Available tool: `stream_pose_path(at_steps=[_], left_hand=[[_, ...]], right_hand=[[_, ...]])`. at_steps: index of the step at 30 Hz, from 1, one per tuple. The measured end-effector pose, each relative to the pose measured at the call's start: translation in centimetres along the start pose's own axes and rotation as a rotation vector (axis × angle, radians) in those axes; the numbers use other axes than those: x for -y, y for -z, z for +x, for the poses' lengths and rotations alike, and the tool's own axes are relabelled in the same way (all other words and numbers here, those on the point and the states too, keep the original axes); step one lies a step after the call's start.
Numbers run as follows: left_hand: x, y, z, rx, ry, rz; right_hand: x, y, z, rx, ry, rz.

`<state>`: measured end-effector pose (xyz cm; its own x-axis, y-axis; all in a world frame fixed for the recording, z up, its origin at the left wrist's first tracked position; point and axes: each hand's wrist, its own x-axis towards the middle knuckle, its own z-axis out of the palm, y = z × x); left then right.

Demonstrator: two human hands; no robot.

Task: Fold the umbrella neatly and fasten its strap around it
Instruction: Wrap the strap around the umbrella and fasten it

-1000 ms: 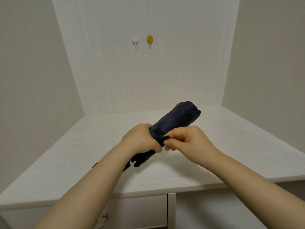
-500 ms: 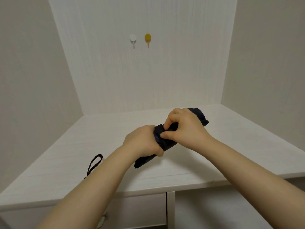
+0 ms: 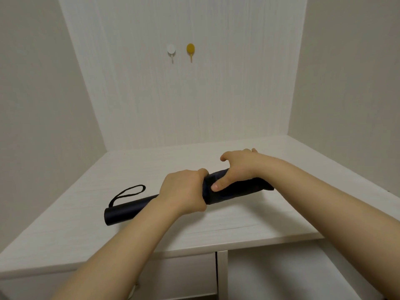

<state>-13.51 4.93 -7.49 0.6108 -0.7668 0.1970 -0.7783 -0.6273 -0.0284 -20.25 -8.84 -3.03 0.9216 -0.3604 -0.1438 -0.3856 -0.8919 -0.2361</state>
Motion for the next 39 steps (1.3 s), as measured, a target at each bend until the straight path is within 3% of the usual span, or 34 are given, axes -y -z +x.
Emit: stream_pose_path(at_steps=[11,22,33,39], left_hand=[[2.6,-1.0,1.5,0.037,0.004,0.022],[4.9,-2.7,7.4,0.018,0.118,0.057],[5.8,-5.1,10.8,-0.002,0.291,-0.152],[5.9,-5.4,10.5,0.02,0.374,-0.233]], right_hand=[[-5.0,-2.3,1.3,-0.094,0.22,0.156],[-5.8,-3.0,6.7,-0.213,0.154,0.113],[-6.6,-3.3,12.1,-0.361,0.172,0.037],[-6.4,-3.7,12.3,-0.289,0.124,-0.067]])
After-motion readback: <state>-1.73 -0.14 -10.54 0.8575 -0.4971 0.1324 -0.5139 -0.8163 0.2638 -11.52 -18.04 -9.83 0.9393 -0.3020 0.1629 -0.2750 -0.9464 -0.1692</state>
